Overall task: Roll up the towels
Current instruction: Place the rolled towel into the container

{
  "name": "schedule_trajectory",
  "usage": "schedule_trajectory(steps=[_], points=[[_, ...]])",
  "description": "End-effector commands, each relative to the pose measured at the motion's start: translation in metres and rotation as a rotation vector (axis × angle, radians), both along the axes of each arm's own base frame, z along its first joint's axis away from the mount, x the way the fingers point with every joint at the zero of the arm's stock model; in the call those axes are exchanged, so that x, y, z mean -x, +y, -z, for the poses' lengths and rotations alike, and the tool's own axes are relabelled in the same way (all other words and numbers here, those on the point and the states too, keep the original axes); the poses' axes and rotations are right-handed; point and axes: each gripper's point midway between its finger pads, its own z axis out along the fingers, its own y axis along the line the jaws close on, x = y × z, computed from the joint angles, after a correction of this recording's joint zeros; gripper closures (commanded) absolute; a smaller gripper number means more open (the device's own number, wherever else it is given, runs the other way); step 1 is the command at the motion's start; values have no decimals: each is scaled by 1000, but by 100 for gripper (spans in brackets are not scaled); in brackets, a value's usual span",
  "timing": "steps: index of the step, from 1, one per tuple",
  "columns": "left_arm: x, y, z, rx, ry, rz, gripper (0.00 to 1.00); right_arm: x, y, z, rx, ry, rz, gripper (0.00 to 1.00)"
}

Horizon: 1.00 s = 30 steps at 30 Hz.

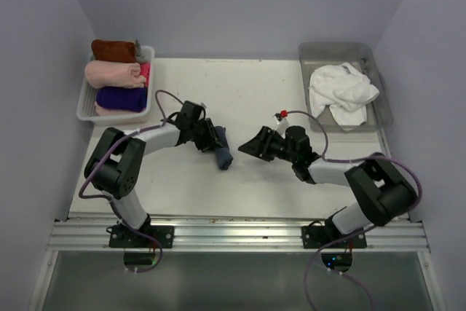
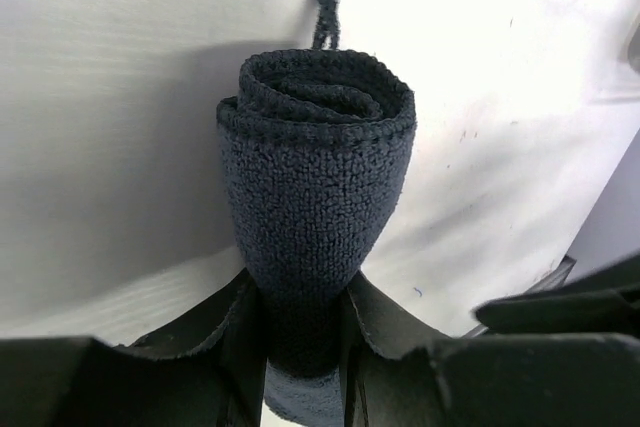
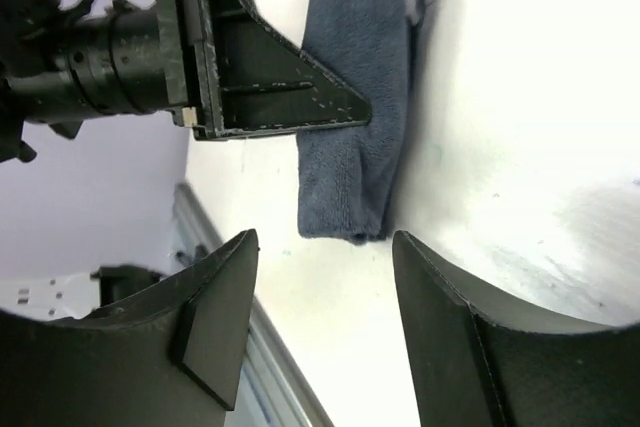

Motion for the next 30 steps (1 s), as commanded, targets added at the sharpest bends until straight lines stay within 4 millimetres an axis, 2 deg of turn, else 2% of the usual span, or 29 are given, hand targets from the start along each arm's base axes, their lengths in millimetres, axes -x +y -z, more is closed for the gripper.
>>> schedule_trajectory(steps=[1, 2, 4, 5, 7, 8, 9, 10, 11, 13, 14, 15, 17, 18, 20, 21, 23, 24, 26, 27, 30], points=[[-28, 21, -38, -38, -108, -44, 68, -15, -35, -7, 281, -115, 82, 39], [-36, 21, -51, -38, -140, -44, 68, -9, -46, -1, 349, -90, 86, 38], [-44, 30, -66, -53, -167, -60, 68, -17, -62, -26, 416, -194, 139, 34], [-54, 31, -84, -45, -205, -68, 68, -13, -69, -25, 454, -187, 140, 34], [-64, 46, -103, -65, -219, -101, 68, -15, -76, -41, 485, -241, 154, 33], [-78, 51, -128, -67, -275, -111, 68, -15, -81, -41, 509, -238, 165, 33], [-84, 71, -137, -94, -276, -155, 68, -17, -81, -47, 509, -256, 171, 33], [-90, 79, -151, -98, -301, -174, 68, -15, -84, -44, 523, -241, 169, 33], [-101, 99, -177, -97, -348, -224, 69, -13, -85, -44, 524, -241, 169, 33], [-110, 124, -203, -95, -397, -286, 69, -13, -84, -43, 518, -239, 169, 33], [-116, 136, -223, -91, -439, -318, 69, -12, -83, -40, 516, -233, 160, 33], [-120, 161, -236, -101, -463, -381, 69, -12, -82, -39, 515, -228, 155, 33], [-123, 182, -257, -97, -506, -439, 69, -12, -81, -36, 517, -220, 147, 33], [-125, 203, -266, -102, -524, -491, 69, -12, -80, -35, 521, -217, 142, 33], [-126, 218, -280, -94, -552, -527, 69, -12, -79, -34, 522, -216, 135, 33], [-126, 233, -285, -93, -555, -560, 70, -12, -79, -34, 520, -217, 135, 33], [-127, 248, -292, -81, -565, -597, 70, -11, -78, -34, 516, -219, 133, 33], [-128, 262, -297, -69, -577, -624, 72, -11, -78, -34, 515, -217, 133, 33], [-132, 273, -306, -41, -587, -656, 72, -12, -78, -34, 513, -216, 134, 33], [-135, 286, -309, -30, -596, -683, 73, -12, -78, -34, 511, -215, 133, 33], [-145, 306, -319, 8, -626, -752, 73, -12, -75, -33, 507, -207, 122, 33]])
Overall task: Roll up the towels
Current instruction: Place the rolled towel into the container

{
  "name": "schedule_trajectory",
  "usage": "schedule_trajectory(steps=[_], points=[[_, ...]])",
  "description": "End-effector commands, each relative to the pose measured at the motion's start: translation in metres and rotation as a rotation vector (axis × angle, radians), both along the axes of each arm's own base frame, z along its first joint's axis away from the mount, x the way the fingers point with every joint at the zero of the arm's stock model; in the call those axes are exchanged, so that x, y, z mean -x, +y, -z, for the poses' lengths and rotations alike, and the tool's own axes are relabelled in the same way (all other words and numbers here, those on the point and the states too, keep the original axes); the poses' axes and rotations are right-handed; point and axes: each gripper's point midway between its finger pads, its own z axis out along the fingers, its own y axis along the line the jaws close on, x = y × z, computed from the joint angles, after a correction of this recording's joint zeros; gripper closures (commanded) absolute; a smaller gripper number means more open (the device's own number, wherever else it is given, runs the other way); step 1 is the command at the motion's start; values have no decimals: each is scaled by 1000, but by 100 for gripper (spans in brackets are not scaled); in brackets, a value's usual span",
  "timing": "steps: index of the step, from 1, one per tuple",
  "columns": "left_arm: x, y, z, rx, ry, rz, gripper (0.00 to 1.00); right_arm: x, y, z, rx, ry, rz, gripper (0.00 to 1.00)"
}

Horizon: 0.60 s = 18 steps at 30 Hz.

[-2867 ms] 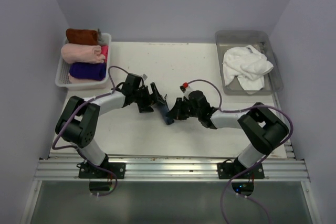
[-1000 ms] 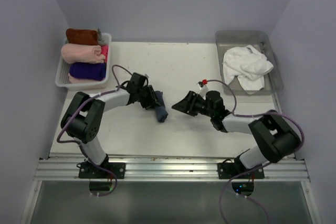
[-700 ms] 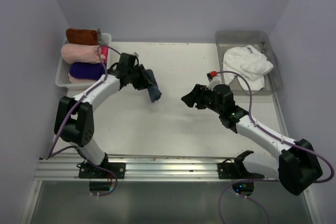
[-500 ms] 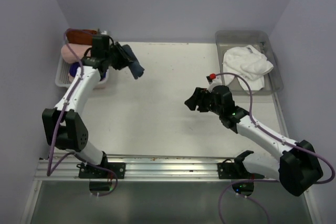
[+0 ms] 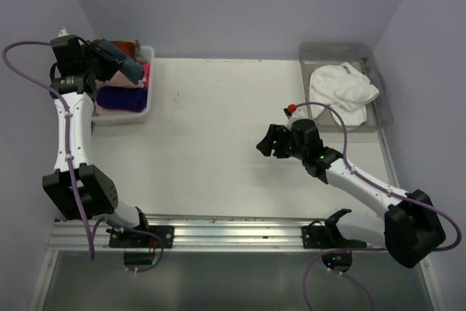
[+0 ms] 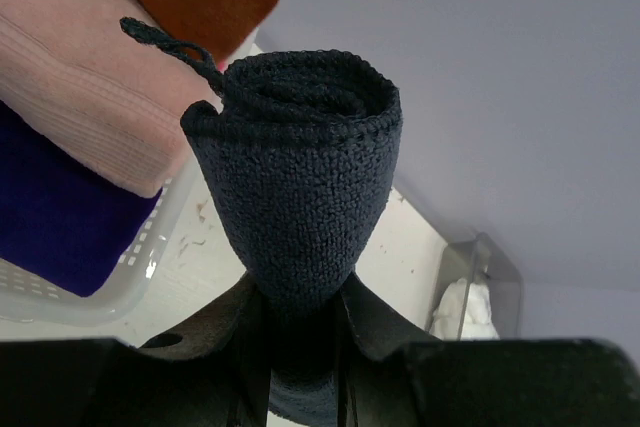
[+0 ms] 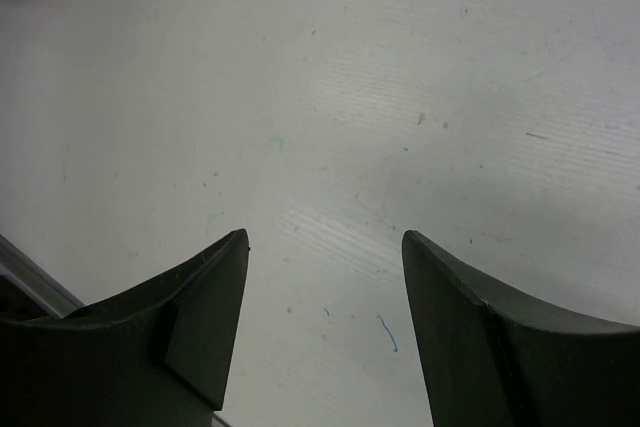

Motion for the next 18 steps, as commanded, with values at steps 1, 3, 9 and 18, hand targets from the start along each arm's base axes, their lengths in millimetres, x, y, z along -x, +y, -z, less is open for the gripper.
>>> schedule_trajectory(steps=[1, 3, 9, 18], points=[[-13, 19, -34, 82, -106, -46, 73, -5, 4, -7, -1, -12, -12, 33], [-22, 36, -42, 83, -154, -101, 73, -4, 5, -4, -5, 2, -15, 33], [-55, 60, -43, 167, -243, -212, 73, -9, 11, -6, -23, -4, -24, 33], [-85, 88, -27, 214, -348, -328, 72, -7, 14, -3, -21, 18, -39, 33]])
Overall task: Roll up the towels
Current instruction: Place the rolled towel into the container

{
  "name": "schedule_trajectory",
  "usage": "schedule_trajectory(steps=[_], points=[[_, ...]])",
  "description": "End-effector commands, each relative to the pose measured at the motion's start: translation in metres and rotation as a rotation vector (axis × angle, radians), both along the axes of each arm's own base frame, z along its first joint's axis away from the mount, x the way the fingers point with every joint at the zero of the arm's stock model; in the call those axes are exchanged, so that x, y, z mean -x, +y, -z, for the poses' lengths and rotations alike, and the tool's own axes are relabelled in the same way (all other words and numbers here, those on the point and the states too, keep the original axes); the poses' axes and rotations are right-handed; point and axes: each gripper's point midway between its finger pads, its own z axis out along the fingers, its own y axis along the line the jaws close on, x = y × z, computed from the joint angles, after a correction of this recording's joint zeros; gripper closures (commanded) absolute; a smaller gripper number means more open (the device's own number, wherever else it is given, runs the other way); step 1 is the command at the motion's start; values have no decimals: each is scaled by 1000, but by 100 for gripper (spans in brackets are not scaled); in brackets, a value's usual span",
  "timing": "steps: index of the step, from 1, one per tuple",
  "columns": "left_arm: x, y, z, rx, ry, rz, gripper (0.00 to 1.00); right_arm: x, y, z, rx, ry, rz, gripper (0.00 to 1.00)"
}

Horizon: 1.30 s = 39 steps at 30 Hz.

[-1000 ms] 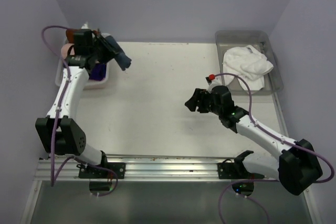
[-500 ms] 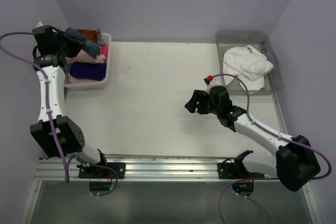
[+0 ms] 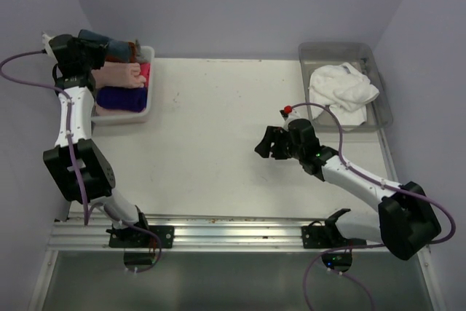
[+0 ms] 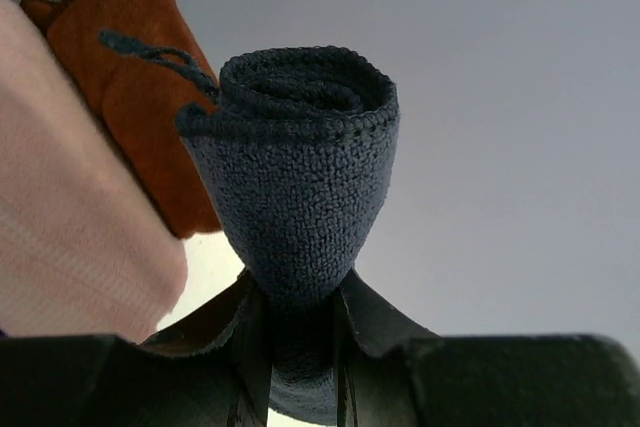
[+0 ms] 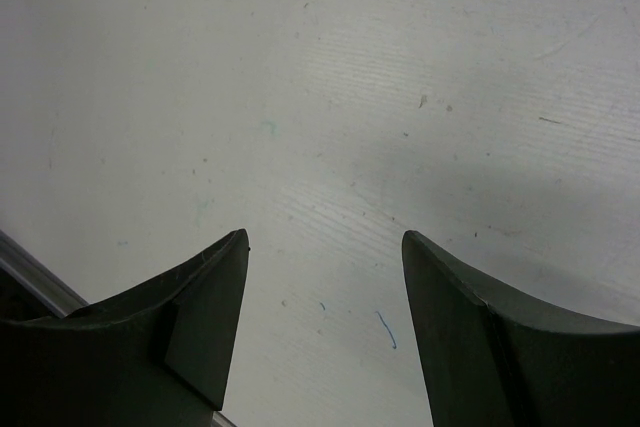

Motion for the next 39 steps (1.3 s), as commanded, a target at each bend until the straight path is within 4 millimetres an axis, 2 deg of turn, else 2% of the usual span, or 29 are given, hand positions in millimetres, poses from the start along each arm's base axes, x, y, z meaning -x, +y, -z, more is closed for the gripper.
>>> schedule_trajectory(steps=[1, 14, 18, 19, 20, 21, 22, 23, 24, 25, 26, 34, 35, 39], points=[[-18, 18, -19, -1, -135, -66, 72, -9, 9, -19, -36, -34, -14, 33], [-21, 30, 69, 26, -12, -131, 71, -5, 4, -19, -16, -27, -10, 33], [-25, 30, 85, 35, 26, -123, 61, -4, 2, -19, -11, -29, -2, 33], [-28, 30, 82, 34, 30, -121, 58, -4, 2, -19, -12, -28, -1, 33], [-27, 30, 98, 52, 93, -120, 52, -4, 1, -19, -14, -28, 2, 33], [-27, 29, 103, 60, 123, -118, 49, -4, 2, -19, -15, -27, 3, 33], [-28, 31, 98, 64, 144, -117, 47, -4, 2, -19, -18, -25, 5, 33], [-24, 29, 113, 75, 216, -114, 45, -5, 2, -19, -20, -25, 6, 33], [-24, 30, 114, 72, 238, -119, 44, -4, 3, -19, -23, -23, 5, 33], [-27, 30, 105, 61, 235, -114, 43, -4, 3, -19, -24, -22, 5, 33], [-25, 30, 110, 65, 265, -115, 40, -4, 3, -19, -27, -24, 4, 33], [-26, 27, 88, 32, 233, -87, 29, -3, 2, -21, -29, -30, 8, 33], [-25, 27, 89, 33, 248, -82, 24, -3, 0, -22, -25, -30, 15, 33], [-27, 24, 75, 15, 234, -58, 15, -3, -3, -24, -15, -43, 21, 33]])
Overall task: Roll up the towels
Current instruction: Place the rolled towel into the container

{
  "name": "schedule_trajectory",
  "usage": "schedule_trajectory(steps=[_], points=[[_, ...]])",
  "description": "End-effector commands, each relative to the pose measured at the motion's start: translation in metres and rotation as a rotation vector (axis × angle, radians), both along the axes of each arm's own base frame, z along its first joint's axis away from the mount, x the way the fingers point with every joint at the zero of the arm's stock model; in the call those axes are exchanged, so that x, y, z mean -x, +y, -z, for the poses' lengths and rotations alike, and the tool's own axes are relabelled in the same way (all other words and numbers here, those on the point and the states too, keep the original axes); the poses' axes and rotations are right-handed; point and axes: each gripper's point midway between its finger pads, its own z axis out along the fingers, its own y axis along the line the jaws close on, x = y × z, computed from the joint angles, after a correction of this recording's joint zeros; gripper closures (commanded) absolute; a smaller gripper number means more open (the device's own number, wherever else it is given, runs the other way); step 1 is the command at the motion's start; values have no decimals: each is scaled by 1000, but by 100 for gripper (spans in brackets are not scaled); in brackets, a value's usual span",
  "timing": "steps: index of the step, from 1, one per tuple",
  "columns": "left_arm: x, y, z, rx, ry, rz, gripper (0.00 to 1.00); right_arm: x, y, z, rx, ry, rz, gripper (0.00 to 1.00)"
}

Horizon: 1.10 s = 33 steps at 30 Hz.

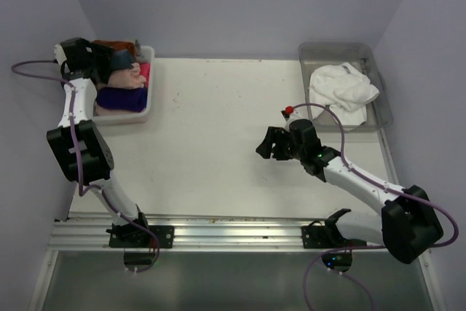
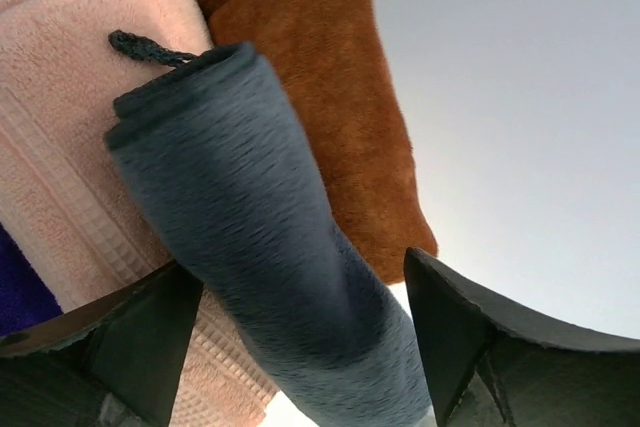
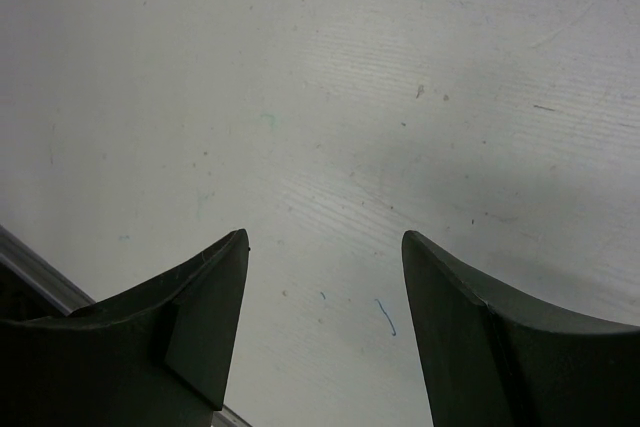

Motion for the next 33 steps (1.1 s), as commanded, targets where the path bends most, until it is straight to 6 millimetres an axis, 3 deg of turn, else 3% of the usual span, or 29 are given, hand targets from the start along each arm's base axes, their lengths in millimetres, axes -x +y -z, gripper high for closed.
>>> schedule_trajectory(steps=[1, 9, 13, 24, 27, 28, 29, 31, 33], points=[[0, -1, -21, -44, -11, 31, 14, -8, 1, -23, -23, -58, 14, 33], [-5, -5, -58, -85, -99, 73, 13, -7, 2, -25, -27, -61, 9, 33], [-6, -5, -66, -116, -79, 94, 15, -7, 1, -25, -32, -63, 15, 33], [16, -15, -82, -143, -73, 120, 16, -7, 1, -23, -29, -59, 15, 33], [26, -14, -102, -234, -67, 78, 17, -8, -2, -23, -13, -62, 25, 33], [27, -27, -109, -292, -58, 107, 17, -7, -5, -20, 2, -58, 31, 33], [33, -24, -109, -334, -13, 69, 17, -9, -6, -22, 13, -65, 35, 33], [39, -43, -123, -409, -1, 102, 16, -12, -11, -24, 41, -70, 53, 33], [47, -47, -130, -478, 26, 75, 16, -14, -17, -25, 76, -78, 68, 32]])
